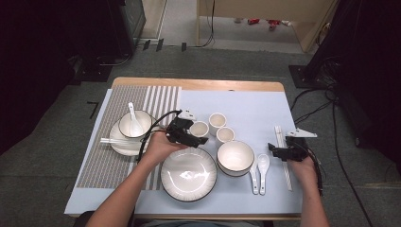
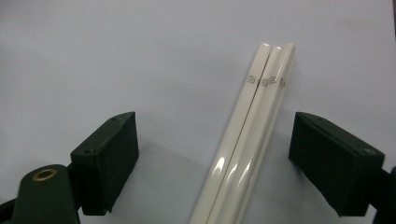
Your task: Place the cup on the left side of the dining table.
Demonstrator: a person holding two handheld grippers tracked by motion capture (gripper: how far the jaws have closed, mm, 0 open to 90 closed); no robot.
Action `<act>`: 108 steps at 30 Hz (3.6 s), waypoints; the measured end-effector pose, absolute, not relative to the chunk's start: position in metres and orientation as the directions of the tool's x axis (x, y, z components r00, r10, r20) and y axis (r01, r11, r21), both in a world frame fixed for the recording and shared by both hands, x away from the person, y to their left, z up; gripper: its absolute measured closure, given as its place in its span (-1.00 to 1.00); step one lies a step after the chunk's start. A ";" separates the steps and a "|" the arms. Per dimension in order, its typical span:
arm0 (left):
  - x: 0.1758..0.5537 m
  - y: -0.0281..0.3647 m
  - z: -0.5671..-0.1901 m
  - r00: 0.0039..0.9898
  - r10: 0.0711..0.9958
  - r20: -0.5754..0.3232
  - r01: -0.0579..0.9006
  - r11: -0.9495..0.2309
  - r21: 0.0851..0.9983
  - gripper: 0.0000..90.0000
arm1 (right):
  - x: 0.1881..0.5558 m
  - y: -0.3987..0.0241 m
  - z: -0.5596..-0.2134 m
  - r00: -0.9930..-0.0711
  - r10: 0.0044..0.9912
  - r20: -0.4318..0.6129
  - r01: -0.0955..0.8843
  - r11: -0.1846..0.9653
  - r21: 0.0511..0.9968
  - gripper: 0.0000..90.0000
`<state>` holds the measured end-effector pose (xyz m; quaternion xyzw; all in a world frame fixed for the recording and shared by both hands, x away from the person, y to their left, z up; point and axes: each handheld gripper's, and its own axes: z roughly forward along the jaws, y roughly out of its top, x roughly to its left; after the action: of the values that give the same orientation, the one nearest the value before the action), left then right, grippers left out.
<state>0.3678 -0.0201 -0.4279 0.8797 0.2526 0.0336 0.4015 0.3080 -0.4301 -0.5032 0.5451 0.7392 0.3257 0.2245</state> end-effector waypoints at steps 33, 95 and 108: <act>0.359 -0.002 -0.420 0.858 0.491 -0.149 0.431 -0.533 0.728 -0.38 | 0.308 -0.430 -0.503 -0.304 0.952 0.023 0.660 0.193 0.726 -0.66; 0.352 0.018 -0.411 0.855 0.498 -0.145 0.438 -0.543 0.716 -0.38 | 0.308 -0.430 -0.503 -0.303 0.953 0.024 0.661 0.192 0.726 -0.66; 0.349 0.022 -0.412 0.846 0.514 -0.142 0.452 -0.551 0.701 -0.38 | 0.308 -0.430 -0.503 -0.303 0.953 0.024 0.661 0.192 0.726 -0.66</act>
<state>0.3491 0.0218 -0.4121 0.8797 0.2746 0.0401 0.3860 0.3081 -0.4301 -0.5032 0.5459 0.7388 0.3254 0.2243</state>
